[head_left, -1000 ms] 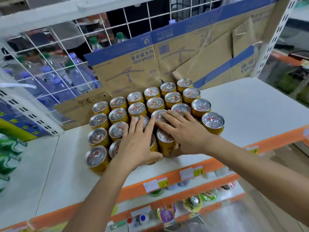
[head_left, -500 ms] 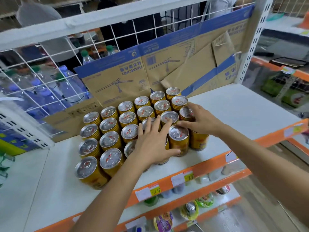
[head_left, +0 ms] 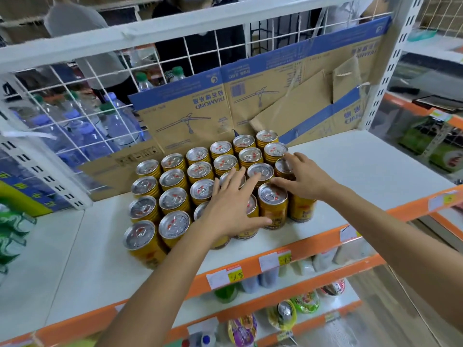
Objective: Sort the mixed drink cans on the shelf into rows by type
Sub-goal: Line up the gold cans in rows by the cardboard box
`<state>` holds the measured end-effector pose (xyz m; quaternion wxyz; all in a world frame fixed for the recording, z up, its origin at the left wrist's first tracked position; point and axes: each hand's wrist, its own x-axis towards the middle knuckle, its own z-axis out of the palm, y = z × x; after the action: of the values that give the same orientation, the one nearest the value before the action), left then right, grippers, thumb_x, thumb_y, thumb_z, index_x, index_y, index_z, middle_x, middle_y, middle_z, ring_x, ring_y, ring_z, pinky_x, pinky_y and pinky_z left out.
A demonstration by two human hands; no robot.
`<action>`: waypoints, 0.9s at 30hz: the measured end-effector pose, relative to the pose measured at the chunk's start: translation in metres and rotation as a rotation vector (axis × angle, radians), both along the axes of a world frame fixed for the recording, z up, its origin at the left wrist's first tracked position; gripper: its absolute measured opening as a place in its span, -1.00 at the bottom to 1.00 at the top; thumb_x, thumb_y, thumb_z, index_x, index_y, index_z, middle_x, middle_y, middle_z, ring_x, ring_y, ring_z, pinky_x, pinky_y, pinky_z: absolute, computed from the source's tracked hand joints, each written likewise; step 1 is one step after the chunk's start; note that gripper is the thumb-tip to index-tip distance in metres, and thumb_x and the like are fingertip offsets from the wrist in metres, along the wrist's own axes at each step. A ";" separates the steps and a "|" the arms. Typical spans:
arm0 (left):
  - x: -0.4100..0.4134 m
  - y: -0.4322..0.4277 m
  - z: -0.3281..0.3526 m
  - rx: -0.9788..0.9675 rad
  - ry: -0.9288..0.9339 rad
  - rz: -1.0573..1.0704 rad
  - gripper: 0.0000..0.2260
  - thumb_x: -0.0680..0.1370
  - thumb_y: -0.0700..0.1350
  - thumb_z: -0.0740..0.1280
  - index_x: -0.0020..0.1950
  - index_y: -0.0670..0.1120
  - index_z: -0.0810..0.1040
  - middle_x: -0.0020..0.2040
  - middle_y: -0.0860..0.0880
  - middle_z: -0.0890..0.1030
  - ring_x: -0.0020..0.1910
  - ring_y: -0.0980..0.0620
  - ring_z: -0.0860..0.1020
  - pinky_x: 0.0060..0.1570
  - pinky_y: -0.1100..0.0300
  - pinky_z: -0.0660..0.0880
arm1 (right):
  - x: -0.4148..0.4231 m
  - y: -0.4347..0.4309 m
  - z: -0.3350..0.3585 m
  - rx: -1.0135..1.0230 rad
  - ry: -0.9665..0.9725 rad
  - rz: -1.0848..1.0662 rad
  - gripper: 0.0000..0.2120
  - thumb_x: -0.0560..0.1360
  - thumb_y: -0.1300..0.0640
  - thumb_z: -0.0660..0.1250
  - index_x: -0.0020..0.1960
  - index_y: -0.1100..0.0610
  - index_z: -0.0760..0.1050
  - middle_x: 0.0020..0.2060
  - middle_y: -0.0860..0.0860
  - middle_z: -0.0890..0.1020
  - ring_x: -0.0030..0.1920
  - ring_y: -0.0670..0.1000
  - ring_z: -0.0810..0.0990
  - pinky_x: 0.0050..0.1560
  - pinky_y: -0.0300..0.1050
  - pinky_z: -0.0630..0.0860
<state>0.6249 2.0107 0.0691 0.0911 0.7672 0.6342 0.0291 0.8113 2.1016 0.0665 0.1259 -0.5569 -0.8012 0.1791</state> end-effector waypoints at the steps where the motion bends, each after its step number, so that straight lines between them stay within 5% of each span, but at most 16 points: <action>1: -0.006 -0.005 0.002 0.010 -0.023 0.004 -0.12 0.42 0.36 0.28 0.55 0.13 -0.14 0.57 0.00 -0.18 0.53 -0.01 -0.24 0.46 -0.11 -0.19 | -0.003 -0.001 0.000 0.094 -0.087 0.006 -0.27 0.46 -0.31 0.19 0.47 0.10 0.17 0.40 0.15 0.32 0.39 0.17 0.29 0.35 0.14 0.29; 4: -0.031 -0.025 0.006 0.049 -0.001 0.062 -0.16 0.43 0.36 0.26 0.55 0.13 -0.11 0.57 -0.01 -0.17 0.53 -0.01 -0.22 0.47 -0.06 -0.17 | -0.026 -0.014 0.006 0.253 -0.172 0.124 -0.32 0.53 -0.28 0.06 0.50 0.12 0.13 0.49 0.12 0.20 0.49 0.14 0.14 0.42 0.15 0.13; 10: -0.080 -0.068 0.005 0.099 0.076 0.228 -0.23 0.47 0.36 0.18 0.55 0.15 -0.10 0.57 -0.01 -0.14 0.53 -0.01 -0.23 0.47 -0.08 -0.18 | -0.096 -0.063 0.013 0.242 -0.165 0.598 -0.37 0.58 -0.18 0.11 0.53 0.07 0.06 0.52 0.06 0.12 0.53 0.07 0.02 0.49 0.03 0.01; 14: -0.114 -0.103 -0.004 0.156 -0.053 0.370 -0.17 0.42 0.27 0.36 0.55 0.13 -0.01 0.57 -0.01 -0.03 0.54 -0.04 -0.09 0.49 -0.01 -0.04 | -0.134 -0.086 0.006 0.249 -0.217 0.782 -0.39 0.56 -0.09 0.19 0.52 0.09 0.10 0.50 0.09 0.16 0.51 0.11 0.05 0.49 0.10 0.01; 17: -0.135 -0.128 -0.018 0.174 -0.261 0.518 -0.10 0.36 0.10 0.51 0.54 0.09 0.04 0.53 -0.01 0.12 0.50 -0.02 0.11 0.45 0.07 0.13 | -0.155 -0.094 0.007 0.254 -0.235 0.852 -0.41 0.55 -0.04 0.22 0.51 0.07 0.15 0.47 0.08 0.22 0.48 0.13 0.12 0.47 0.08 0.07; 21: -0.154 -0.143 -0.027 0.194 -0.419 0.542 -0.31 0.41 -0.12 0.49 0.46 0.09 0.26 0.36 -0.01 0.42 0.29 0.01 0.43 0.24 0.22 0.36 | -0.176 -0.096 0.017 0.252 -0.254 0.860 -0.41 0.50 -0.08 0.29 0.48 -0.06 0.21 0.33 0.03 0.37 0.38 0.12 0.24 0.31 0.13 0.31; 24: -0.159 -0.143 -0.021 0.201 -0.507 0.512 -0.44 0.44 -0.11 0.47 0.34 0.21 0.34 0.27 0.05 0.47 0.19 0.07 0.49 0.10 0.30 0.45 | -0.180 -0.094 0.021 0.205 -0.226 0.876 -0.43 0.46 -0.09 0.35 0.43 -0.09 0.31 0.27 0.03 0.39 0.32 0.08 0.28 0.28 0.02 0.33; 27: -0.162 -0.138 -0.012 0.208 -0.471 0.462 -0.54 0.44 -0.03 0.46 0.32 0.11 0.47 0.19 0.09 0.50 0.18 0.10 0.48 0.14 0.23 0.43 | -0.178 -0.092 0.022 0.182 -0.224 0.889 -0.43 0.47 -0.10 0.35 0.44 -0.08 0.30 0.33 0.01 0.34 0.32 0.04 0.23 0.28 -0.13 0.20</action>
<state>0.4624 1.8728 0.0572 0.1471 0.5808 0.7464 0.2897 0.6336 2.0096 0.0886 -0.0021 -0.1621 -0.9832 0.0836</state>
